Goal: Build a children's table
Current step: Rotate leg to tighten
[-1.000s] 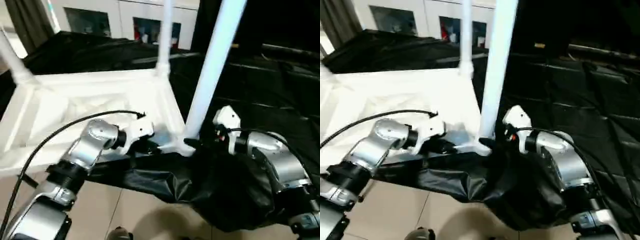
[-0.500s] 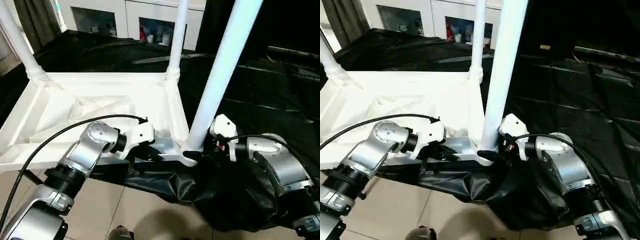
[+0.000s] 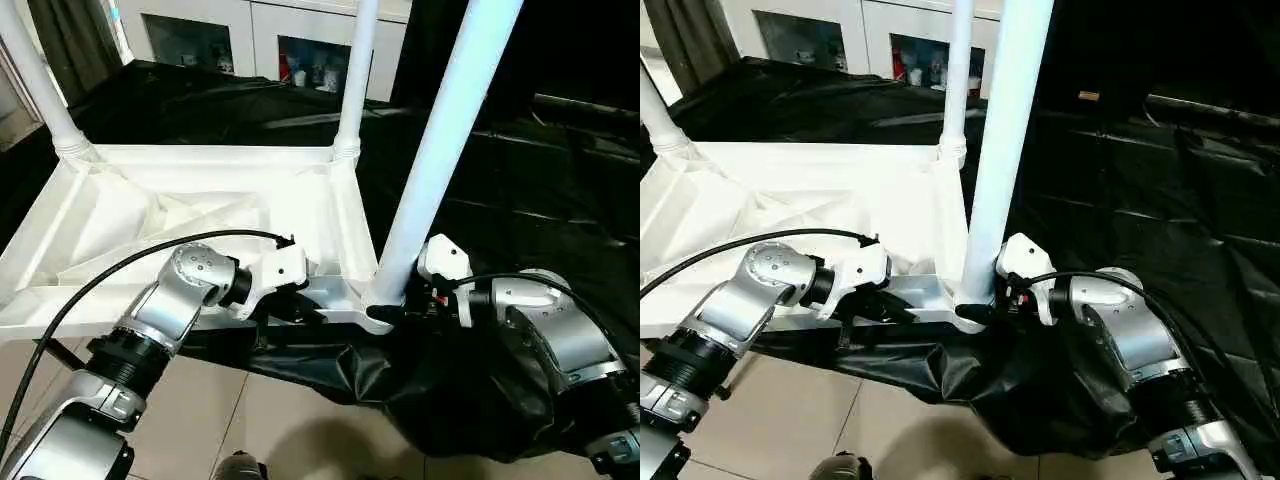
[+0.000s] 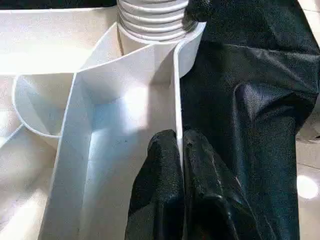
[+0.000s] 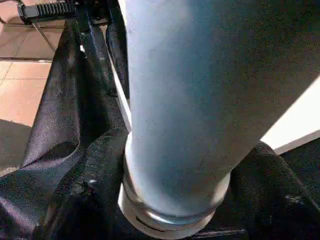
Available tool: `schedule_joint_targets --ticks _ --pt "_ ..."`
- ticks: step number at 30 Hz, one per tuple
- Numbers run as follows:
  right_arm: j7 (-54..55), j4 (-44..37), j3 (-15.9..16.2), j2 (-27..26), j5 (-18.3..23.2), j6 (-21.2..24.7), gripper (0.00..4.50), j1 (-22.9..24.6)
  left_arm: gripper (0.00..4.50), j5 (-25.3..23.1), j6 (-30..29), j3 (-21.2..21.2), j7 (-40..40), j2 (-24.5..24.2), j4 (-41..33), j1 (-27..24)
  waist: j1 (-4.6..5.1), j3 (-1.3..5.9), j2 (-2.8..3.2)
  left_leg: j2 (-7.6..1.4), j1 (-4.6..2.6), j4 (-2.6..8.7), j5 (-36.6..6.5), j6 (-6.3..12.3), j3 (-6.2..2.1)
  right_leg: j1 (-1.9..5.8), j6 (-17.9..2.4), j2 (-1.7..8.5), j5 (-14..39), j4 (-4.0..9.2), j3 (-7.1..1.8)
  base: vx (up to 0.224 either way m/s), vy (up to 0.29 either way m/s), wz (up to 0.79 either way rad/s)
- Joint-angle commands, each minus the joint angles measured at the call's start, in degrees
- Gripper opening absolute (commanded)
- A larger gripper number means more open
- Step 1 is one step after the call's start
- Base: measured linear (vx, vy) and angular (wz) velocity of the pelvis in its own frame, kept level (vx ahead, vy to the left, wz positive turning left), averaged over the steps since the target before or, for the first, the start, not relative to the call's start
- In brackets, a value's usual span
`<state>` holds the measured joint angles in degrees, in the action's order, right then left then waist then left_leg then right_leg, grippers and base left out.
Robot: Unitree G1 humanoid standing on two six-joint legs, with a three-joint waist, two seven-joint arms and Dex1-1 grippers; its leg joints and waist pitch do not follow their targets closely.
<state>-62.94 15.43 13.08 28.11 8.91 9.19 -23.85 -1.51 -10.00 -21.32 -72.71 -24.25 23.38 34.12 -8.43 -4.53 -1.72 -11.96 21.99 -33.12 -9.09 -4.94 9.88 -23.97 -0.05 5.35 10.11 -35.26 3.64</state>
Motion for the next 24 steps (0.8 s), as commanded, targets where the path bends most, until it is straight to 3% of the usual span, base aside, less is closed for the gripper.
schedule_joint_targets --ticks 1,4,6,7,10,13,15,17,19,20,24 --pt "1.5 1.5 0.2 -0.9 -0.7 0.9 2.67 0.7 0.00 1.3 0.9 -0.5 -0.1 1.7 -2.1 0.8 0.16 4.18 -0.60 -0.99 -0.85 3.40 -9.0 4.23 0.29 3.22 -13.2 2.60 6.6 3.25 -2.18 0.000 0.000 0.00" --pt "9.7 5.2 -1.9 -4.5 -1.7 1.7 2.67 0.0 0.00 -0.2 -0.3 0.2 4.6 3.6 0.8 1.8 0.24 4.09 -0.57 -0.98 -0.88 3.48 -9.9 3.59 0.28 3.15 -12.9 2.64 8.1 3.47 -2.21 0.000 0.000 0.00" --pt "17.8 8.8 -4.1 -8.0 -2.5 2.8 2.66 -0.8 0.00 -1.4 -1.5 1.0 9.4 5.5 3.7 2.9 0.65 3.92 -0.33 -0.78 -1.02 3.80 -12.2 1.55 0.20 2.90 -12.1 2.70 12.4 3.99 -2.16 0.000 0.000 0.00" --pt "24.3 11.4 -6.3 -11.0 -2.2 4.3 2.66 -1.5 0.00 -2.0 -2.6 1.5 12.9 7.4 5.7 3.9 0.77 4.06 -0.61 -0.73 -0.90 3.96 -12.7 0.42 0.00 3.22 -11.2 2.85 14.3 4.03 -2.07 0.000 0.000 0.00" --pt "38.6 16.6 -10.4 -17.7 -1.9 5.9 2.66 -3.2 0.00 -2.9 -5.6 2.9 21.5 12.4 10.3 6.4 1.35 4.00 -0.28 -0.69 -1.05 4.25 -14.9 -1.40 -0.22 2.94 -9.8 2.94 17.5 4.48 -2.06 0.000 0.000 0.00" --pt "47.6 20.3 -11.7 -22.3 -2.5 4.8 2.66 -4.8 0.00 -4.2 -6.8 3.2 28.0 16.4 13.9 8.3 1.79 3.67 -0.29 -0.48 -1.01 4.46 -17.3 -1.37 -0.20 2.76 -8.8 2.76 20.0 5.07 -2.07 0.000 0.000 0.00" --pt "51.9 22.5 -12.1 -25.3 -3.3 3.1 2.66 -6.2 0.00 -5.3 -6.5 2.6 30.8 18.7 15.9 9.1 1.98 3.49 -0.08 -0.43 -1.70 4.55 -20.3 -1.69 -0.25 2.23 -7.6 2.87 24.3 5.85 -2.02 0.000 0.000 0.00" --pt "53.1 24.1 -12.5 -28.1 -3.3 1.6 2.66 -7.5 0.00 -6.3 -5.6 2.1 31.8 20.5 17.5 9.6 1.94 3.39 -0.02 -0.40 -1.73 4.76 -21.6 -1.52 -0.49 2.33 -6.3 2.89 26.4 6.28 -1.94 0.000 0.000 0.00" --pt "52.5 24.5 -12.2 -28.9 -3.5 0.9 3.22 -8.1 0.00 -6.7 -4.8 1.7 31.7 20.8 18.1 10.0 1.98 3.33 0.04 -0.40 -1.74 4.90 -22.8 -1.23 -0.59 2.30 -5.8 2.77 26.8 6.42 -1.89 0.000 0.000 0.00" --pt "52.6 24.7 -12.1 -29.1 -3.6 0.7 3.36 -8.3 0.00 -6.7 -4.6 1.6 31.7 20.9 18.4 10.1 1.99 3.33 0.42 -0.38 -1.69 4.95 -23.4 -1.26 -0.71 2.35 -5.6 2.81 27.2 6.43 -1.88 0.000 0.000 0.00" --pt "52.1 24.8 -12.3 -29.2 -3.2 0.6 3.63 -8.7 0.00 -6.9 -3.9 1.3 31.0 20.4 18.9 10.3 2.11 3.45 0.45 -0.47 -1.60 5.12 -23.2 -1.04 -0.70 2.40 -6.2 2.70 25.1 6.34 -1.91 0.000 0.000 0.00"
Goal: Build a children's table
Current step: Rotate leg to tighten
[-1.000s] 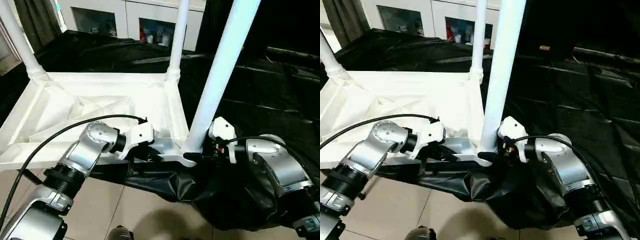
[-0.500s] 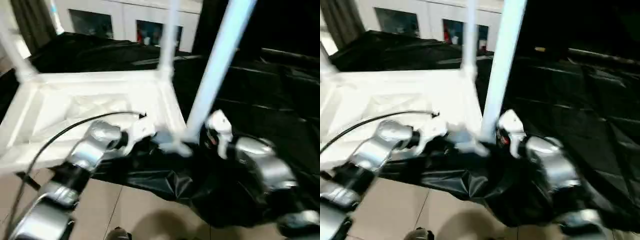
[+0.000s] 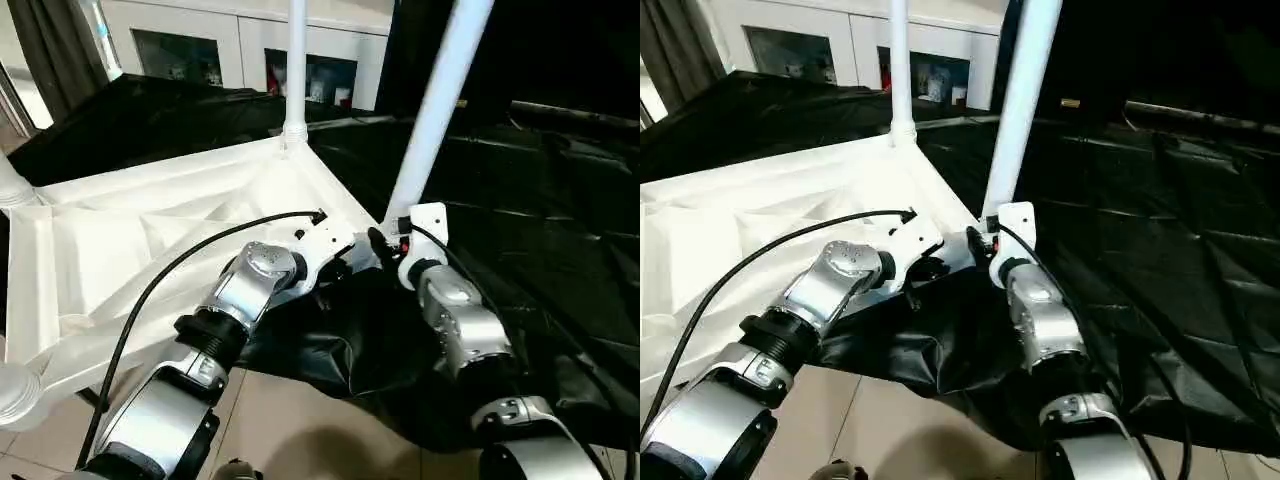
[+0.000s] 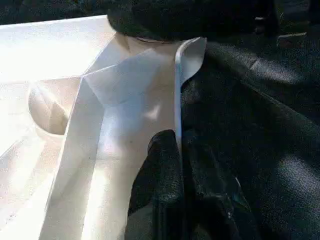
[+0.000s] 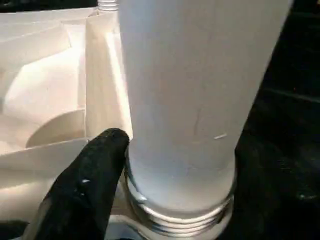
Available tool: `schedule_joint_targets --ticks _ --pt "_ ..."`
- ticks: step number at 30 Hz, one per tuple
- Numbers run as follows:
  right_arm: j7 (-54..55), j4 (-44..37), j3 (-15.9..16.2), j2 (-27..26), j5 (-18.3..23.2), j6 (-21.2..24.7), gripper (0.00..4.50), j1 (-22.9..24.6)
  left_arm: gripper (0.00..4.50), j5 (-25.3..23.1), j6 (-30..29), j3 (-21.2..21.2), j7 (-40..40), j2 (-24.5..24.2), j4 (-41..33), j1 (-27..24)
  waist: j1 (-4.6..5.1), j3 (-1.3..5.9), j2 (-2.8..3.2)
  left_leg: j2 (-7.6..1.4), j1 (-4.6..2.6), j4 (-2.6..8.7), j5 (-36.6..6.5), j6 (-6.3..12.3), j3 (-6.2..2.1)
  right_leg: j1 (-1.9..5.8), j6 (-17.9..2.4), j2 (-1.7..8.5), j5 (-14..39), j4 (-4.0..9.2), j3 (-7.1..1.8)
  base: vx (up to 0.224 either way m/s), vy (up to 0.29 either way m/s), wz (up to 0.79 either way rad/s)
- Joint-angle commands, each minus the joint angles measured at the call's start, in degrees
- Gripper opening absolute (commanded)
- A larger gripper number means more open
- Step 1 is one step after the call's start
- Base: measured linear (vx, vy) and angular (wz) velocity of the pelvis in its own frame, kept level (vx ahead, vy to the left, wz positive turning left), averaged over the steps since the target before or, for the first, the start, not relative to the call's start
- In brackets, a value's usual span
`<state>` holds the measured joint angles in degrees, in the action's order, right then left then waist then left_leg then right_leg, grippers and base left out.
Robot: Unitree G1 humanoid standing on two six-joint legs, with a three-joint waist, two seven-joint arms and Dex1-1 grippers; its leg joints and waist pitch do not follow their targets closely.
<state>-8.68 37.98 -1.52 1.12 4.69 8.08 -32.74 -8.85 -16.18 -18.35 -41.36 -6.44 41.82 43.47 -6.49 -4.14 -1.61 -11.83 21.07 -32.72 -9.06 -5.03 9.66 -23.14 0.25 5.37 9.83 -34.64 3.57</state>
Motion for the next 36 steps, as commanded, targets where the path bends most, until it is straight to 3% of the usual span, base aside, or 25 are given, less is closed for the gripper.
schedule_joint_targets --ticks 1,3,10,16,24,30,36 --pt "-2.4 2.4 2.3 -1.3 0.4 1.2 3.77 -0.2 0.00 0.4 2.5 -1.7 -1.4 1.9 0.7 1.1 0.13 3.08 0.69 -0.63 -0.81 4.73 -23.4 -1.00 -0.43 1.49 -6.8 2.69 24.8 5.75 -1.89 0.000 0.000 0.00" --pt "-3.2 2.1 2.2 -0.8 0.5 1.1 3.77 -0.2 0.00 0.3 2.7 -1.7 -1.8 1.5 0.8 1.0 0.08 3.24 0.51 -0.64 -0.68 4.75 -22.3 -0.78 -0.35 1.77 -7.5 2.65 22.7 5.57 -1.90 0.000 0.000 0.00" --pt "-18.5 -12.6 5.7 10.8 0.4 6.4 3.77 5.4 0.00 1.2 6.0 -1.5 -9.6 -3.9 -1.6 -0.7 -0.59 3.42 0.18 -0.60 -0.01 4.39 -14.0 1.90 0.09 2.85 -9.2 2.51 13.6 4.73 -2.03 0.000 0.000 0.00" --pt "-32.9 -23.0 9.1 19.8 3.5 8.7 3.77 9.6 0.00 4.3 7.3 -2.4 -20.6 -8.5 -7.4 -3.3 -0.72 3.58 0.31 -1.03 0.07 3.93 -9.8 4.01 0.23 3.05 -12.3 2.46 5.6 3.70 -2.02 0.000 0.000 0.00" --pt "-46.3 -30.1 11.6 27.1 6.4 9.7 3.77 12.0 0.00 7.2 10.1 -4.6 -33.4 -15.0 -15.7 -6.9 -0.89 3.61 0.40 -1.41 -0.45 3.90 -10.6 4.02 0.39 2.72 -14.1 2.52 5.1 3.34 -2.10 0.000 0.000 0.00" --pt "-51.1 -31.2 13.8 29.6 6.5 9.8 3.77 12.3 0.00 7.9 9.7 -4.4 -35.3 -16.2 -17.6 -7.7 -1.57 3.43 0.17 -1.37 -0.41 3.90 -11.3 3.66 0.54 2.66 -13.7 2.66 7.1 3.46 -2.18 0.000 0.000 0.00" --pt "-51.8 -29.8 15.2 29.7 5.4 9.1 3.77 11.7 0.00 8.1 9.3 -4.4 -35.4 -16.4 -18.4 -8.0 -1.54 3.39 -0.20 -1.35 -0.31 3.92 -11.3 2.96 0.46 2.62 -12.9 2.78 8.8 3.50 -2.21 0.000 0.000 0.00"
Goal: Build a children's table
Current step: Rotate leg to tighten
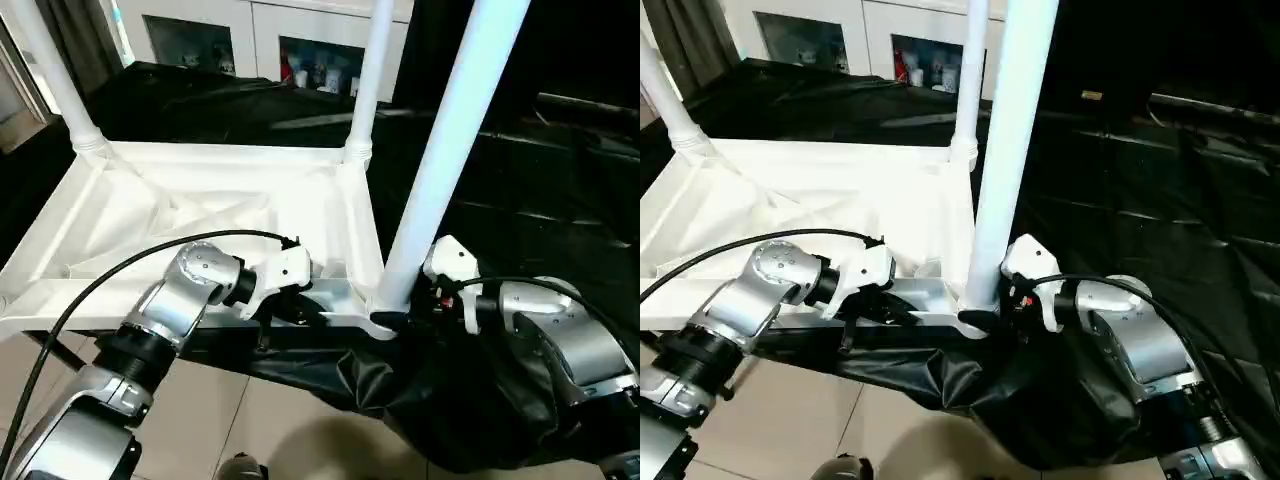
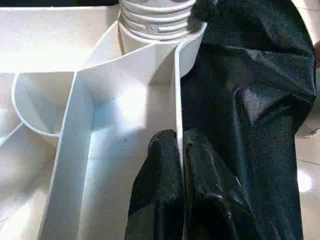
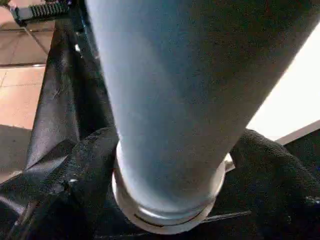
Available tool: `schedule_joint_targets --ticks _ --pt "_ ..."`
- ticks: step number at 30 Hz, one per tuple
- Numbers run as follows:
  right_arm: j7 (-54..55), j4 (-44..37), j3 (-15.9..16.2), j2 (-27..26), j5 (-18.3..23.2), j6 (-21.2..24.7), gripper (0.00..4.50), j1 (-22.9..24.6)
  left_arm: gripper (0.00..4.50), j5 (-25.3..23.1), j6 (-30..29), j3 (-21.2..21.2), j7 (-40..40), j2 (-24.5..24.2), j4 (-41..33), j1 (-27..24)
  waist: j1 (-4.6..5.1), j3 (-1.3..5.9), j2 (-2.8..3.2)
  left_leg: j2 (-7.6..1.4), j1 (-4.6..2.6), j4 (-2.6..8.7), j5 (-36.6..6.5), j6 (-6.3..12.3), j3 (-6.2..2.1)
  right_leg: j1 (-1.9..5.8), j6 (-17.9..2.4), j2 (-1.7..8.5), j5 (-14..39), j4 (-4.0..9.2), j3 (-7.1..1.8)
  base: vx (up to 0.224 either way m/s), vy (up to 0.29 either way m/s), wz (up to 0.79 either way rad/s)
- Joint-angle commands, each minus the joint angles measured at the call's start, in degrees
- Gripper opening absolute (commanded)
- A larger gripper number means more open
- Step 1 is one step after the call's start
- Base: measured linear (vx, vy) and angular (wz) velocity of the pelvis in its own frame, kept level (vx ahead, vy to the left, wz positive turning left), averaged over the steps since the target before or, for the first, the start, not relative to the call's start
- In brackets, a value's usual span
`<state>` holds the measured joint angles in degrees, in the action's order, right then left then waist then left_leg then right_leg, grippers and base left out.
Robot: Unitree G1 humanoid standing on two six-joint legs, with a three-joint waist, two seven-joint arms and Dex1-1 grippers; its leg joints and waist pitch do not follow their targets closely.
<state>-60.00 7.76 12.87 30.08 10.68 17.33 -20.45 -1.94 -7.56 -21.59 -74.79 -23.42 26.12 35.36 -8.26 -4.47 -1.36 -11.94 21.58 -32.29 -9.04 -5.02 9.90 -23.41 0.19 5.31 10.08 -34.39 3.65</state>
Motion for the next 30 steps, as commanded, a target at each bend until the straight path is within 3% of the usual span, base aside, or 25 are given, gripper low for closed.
schedule_joint_targets --ticks 1,2,6,9,19,22,24,26,28,30 --pt "-0.6 0.5 0.8 0.7 -0.6 -0.2 3.77 -0.7 0.00 1.2 0.7 -1.1 -2.0 0.6 -2.8 0.1 0.22 3.73 -0.47 -1.24 -0.81 3.48 -11.3 2.95 0.21 2.89 -12.8 2.83 8.7 3.27 -2.29 0.000 0.000 0.00" --pt "-0.6 0.6 0.8 0.7 -0.6 -0.2 3.52 -0.8 0.00 1.2 0.7 -1.1 -2.0 0.7 -2.8 0.1 0.20 3.78 -0.49 -1.22 -0.81 3.45 -11.0 2.96 0.21 2.93 -12.7 2.84 8.6 3.23 -2.27 0.000 0.000 0.00" --pt "-1.0 1.1 0.8 0.6 -0.7 -0.3 3.37 -1.1 0.00 1.2 0.7 -1.1 -1.9 0.8 -2.7 0.2 0.18 3.86 -0.52 -1.21 -0.82 3.34 -10.3 3.23 0.22 2.93 -12.8 2.78 7.6 3.08 -2.26 0.000 0.000 0.00" --pt "-1.3 1.4 0.7 0.4 -0.7 -0.5 2.98 -1.1 0.00 1.1 0.7 -1.1 -1.6 0.9 -2.7 0.1 0.17 4.00 -0.57 -1.19 -0.80 3.22 -9.7 3.49 0.24 2.98 -13.3 2.78 6.7 2.93 -2.22 0.000 0.000 0.00" --pt "-0.3 1.8 -0.2 -1.1 0.5 0.2 2.77 0.0 0.00 1.2 0.8 -0.9 -0.7 1.1 -2.8 -0.9 0.14 4.20 -0.67 -1.14 -0.74 2.98 -8.7 3.95 0.26 3.09 -13.6 2.77 5.7 2.67 -2.21 0.000 0.000 0.00" --pt "8.5 6.3 -3.6 -6.2 0.5 0.5 2.76 -0.6 0.00 -0.9 -0.6 0.3 6.9 4.0 0.7 0.4 0.33 4.05 -0.71 -1.05 -0.76 3.09 -10.5 2.98 0.27 2.90 -13.2 2.84 8.9 3.05 -2.20 0.000 0.000 0.00" --pt "17.2 10.2 -6.3 -10.7 -0.1 0.8 2.76 -1.6 0.00 -1.8 -2.1 1.5 12.6 6.6 3.7 2.1 0.52 3.94 -0.66 -0.96 -0.92 3.41 -13.1 0.57 0.12 2.75 -11.6 3.03 14.9 3.60 -2.25 0.000 0.000 0.00" --pt "27.1 13.5 -9.3 -16.0 0.0 1.4 2.75 -2.6 0.00 -3.0 -3.4 2.0 18.3 9.5 6.4 3.7 0.92 3.79 -0.69 -0.71 -0.80 3.61 -14.8 -0.60 0.00 2.59 -10.4 3.01 18.1 3.91 -2.23 0.000 0.000 0.00" --pt "39.4 17.3 -12.4 -21.4 -1.0 1.2 2.75 -4.1 0.00 -4.0 -5.7 2.3 23.6 12.9 8.8 5.1 1.35 3.86 -0.51 -0.71 -1.02 3.73 -15.3 -1.83 -0.14 2.43 -9.5 2.99 19.2 4.05 -2.24 0.000 0.000 0.00" --pt "42.9 18.8 -13.1 -23.3 -1.4 0.2 2.75 -4.8 0.00 -4.5 -6.3 2.5 26.9 14.7 10.0 5.7 1.72 3.89 -0.62 -0.62 -0.97 3.79 -16.0 -1.73 -0.20 2.59 -8.9 2.97 19.8 4.31 -2.18 0.000 0.000 0.00"
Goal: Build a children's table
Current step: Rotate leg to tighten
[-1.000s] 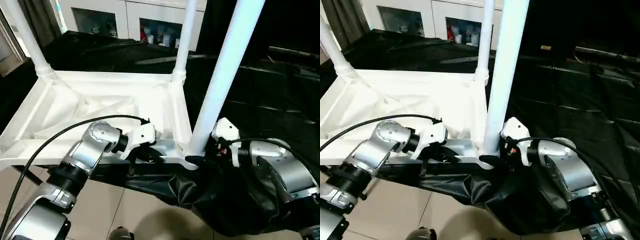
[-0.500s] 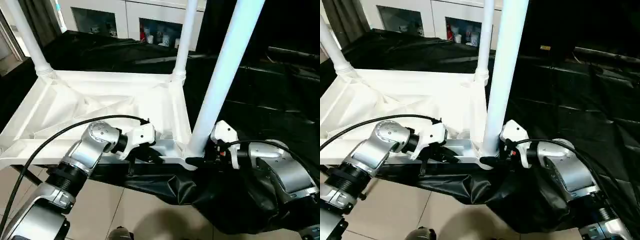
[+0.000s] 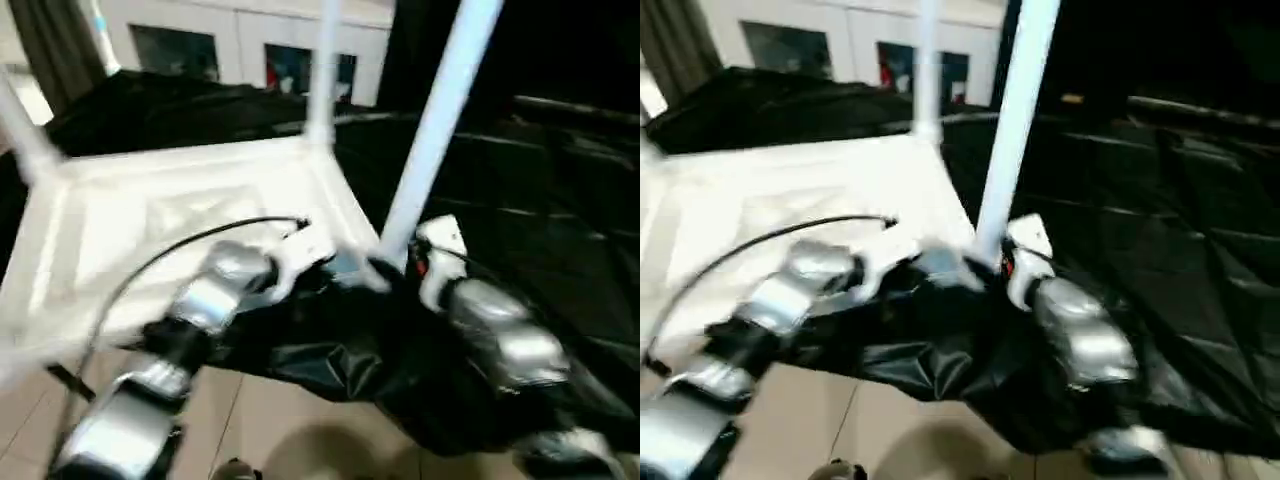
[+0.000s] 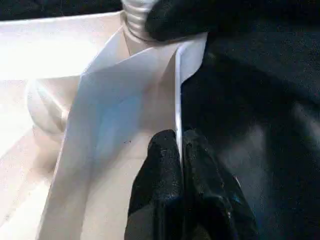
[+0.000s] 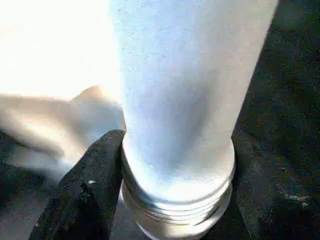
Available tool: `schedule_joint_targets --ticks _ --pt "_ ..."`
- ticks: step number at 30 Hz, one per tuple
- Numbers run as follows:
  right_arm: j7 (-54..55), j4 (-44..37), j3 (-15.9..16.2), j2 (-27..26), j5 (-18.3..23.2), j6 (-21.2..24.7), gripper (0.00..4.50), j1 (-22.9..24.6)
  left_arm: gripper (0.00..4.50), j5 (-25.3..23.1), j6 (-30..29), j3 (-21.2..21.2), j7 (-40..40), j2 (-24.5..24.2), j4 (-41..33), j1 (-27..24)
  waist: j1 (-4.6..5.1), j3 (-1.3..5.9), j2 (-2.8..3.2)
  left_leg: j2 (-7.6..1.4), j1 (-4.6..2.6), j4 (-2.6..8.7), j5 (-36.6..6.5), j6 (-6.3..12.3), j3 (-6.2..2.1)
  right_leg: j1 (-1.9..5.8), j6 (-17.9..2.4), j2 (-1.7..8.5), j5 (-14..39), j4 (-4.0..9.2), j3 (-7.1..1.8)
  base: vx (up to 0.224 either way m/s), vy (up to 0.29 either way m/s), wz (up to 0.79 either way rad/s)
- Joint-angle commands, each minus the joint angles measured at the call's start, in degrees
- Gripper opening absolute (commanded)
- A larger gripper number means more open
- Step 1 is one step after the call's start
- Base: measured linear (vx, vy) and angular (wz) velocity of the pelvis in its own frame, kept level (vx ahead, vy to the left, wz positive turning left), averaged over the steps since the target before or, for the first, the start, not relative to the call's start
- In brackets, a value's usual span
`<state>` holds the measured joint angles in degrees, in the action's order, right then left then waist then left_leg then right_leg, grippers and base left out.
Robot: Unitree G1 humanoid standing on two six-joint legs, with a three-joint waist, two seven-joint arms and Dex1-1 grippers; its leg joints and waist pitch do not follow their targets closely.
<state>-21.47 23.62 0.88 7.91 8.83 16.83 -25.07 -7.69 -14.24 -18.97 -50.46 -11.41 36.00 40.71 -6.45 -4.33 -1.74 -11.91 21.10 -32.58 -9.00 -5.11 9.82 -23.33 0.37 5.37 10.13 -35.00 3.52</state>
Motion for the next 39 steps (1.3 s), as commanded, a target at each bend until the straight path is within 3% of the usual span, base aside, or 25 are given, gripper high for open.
schedule_joint_targets --ticks 1,4,5,9,10,13,16,18,23,27,35,39 --pt "7.1 4.2 -1.5 -2.7 -0.1 0.1 2.75 -0.8 0.00 1.0 -0.2 -0.1 4.2 4.0 0.9 0.7 -0.08 3.68 -0.08 -0.65 -0.70 4.00 -16.5 -1.24 0.01 2.24 -9.0 2.77 19.4 5.16 -2.14 0.000 0.000 0.00" --pt "12.1 6.6 -1.6 -6.4 -1.5 -2.4 2.75 -2.2 0.00 0.0 -1.1 -0.3 7.6 7.4 2.8 1.4 -0.01 3.74 -0.02 -0.57 -0.46 4.05 -16.1 -1.02 -0.01 2.28 -8.7 2.74 18.9 5.10 -2.12 0.000 0.000 0.00" --pt "12.3 7.2 0.3 -8.2 -3.2 -3.9 2.75 -2.6 0.00 -0.2 -1.5 -0.7 8.7 9.6 4.0 1.8 0.00 3.64 -0.17 -0.57 -0.43 4.10 -15.9 -0.90 -0.06 2.31 -8.6 2.65 18.0 5.07 -2.10 0.000 0.000 0.00" --pt "10.2 7.2 1.4 -9.5 -3.0 -5.0 2.75 -2.9 0.00 -0.5 -0.8 -0.9 9.1 10.9 5.7 2.6 -0.10 3.60 -0.23 -0.49 -0.40 4.12 -15.9 0.29 0.00 2.39 -8.4 2.55 16.8 5.06 -2.13 0.000 0.000 0.00" --pt "9.5 7.2 1.1 -9.4 -2.5 -5.1 3.31 -3.0 0.00 -0.4 -0.8 -0.8 9.0 10.7 5.7 2.7 -0.11 3.57 -0.27 -0.49 -0.38 4.15 -15.9 0.57 0.00 2.43 -8.4 2.52 16.7 5.04 -2.13 0.000 0.000 0.00" --pt "8.4 7.2 1.0 -8.5 -2.1 -5.3 3.51 -3.3 0.00 -0.4 -1.0 -0.5 8.3 9.8 5.7 2.7 -0.09 3.42 -0.26 -0.51 -0.32 4.28 -17.1 0.78 -0.05 2.41 -8.0 2.62 18.6 5.30 -2.09 0.000 0.000 0.00" --pt "5.8 7.1 1.7 -5.3 -4.1 -7.2 3.82 -3.7 0.00 -0.4 0.3 -0.3 5.7 7.7 5.6 2.4 -0.11 3.36 -0.35 -0.52 -0.30 4.36 -17.4 0.88 -0.13 2.40 -7.3 2.73 20.8 5.60 -2.06 0.000 0.000 0.00" --pt "-2.6 4.0 2.5 -0.9 -3.0 -7.1 3.82 -2.4 0.00 0.5 2.2 -0.6 1.0 5.1 3.9 1.3 -0.17 3.45 -0.39 -0.52 -0.15 4.31 -16.6 1.28 -0.10 2.57 -7.4 2.71 19.5 5.49 -2.07 0.000 0.000 0.00" --pt "-16.6 -2.9 4.8 7.4 -0.5 -5.9 3.82 0.9 0.00 1.4 3.9 -0.8 -5.1 1.1 1.7 -0.4 -0.56 3.71 -0.63 -0.69 0.09 3.78 -11.2 4.10 0.18 3.15 -10.1 2.59 10.5 4.57 -2.05 0.000 0.000 0.00" --pt "-27.6 -8.2 6.1 14.2 2.1 -4.0 3.82 3.5 0.00 3.5 6.0 -1.1 -12.4 -2.5 -2.0 -2.3 -0.55 3.76 -0.57 -0.89 0.04 3.72 -10.7 4.87 0.12 3.13 -11.6 2.55 9.0 4.22 -1.94 0.000 0.000 0.00" --pt "-36.4 -10.1 7.5 18.6 3.8 -2.7 3.82 3.5 0.00 5.9 6.9 -2.9 -23.5 -8.4 -9.8 -5.5 -0.71 3.49 0.29 -1.33 -0.47 3.99 -14.1 3.58 0.19 2.55 -13.2 2.63 11.4 4.35 -2.15 0.000 0.000 0.00" --pt "-38.5 -10.7 9.7 19.3 2.5 -2.9 3.82 3.5 0.00 6.8 6.1 -2.9 -25.9 -9.7 -12.2 -6.4 -0.66 3.42 0.22 -1.28 -0.31 4.23 -15.3 2.26 0.05 2.71 -12.4 2.68 13.1 4.40 -2.15 0.000 0.000 0.00"
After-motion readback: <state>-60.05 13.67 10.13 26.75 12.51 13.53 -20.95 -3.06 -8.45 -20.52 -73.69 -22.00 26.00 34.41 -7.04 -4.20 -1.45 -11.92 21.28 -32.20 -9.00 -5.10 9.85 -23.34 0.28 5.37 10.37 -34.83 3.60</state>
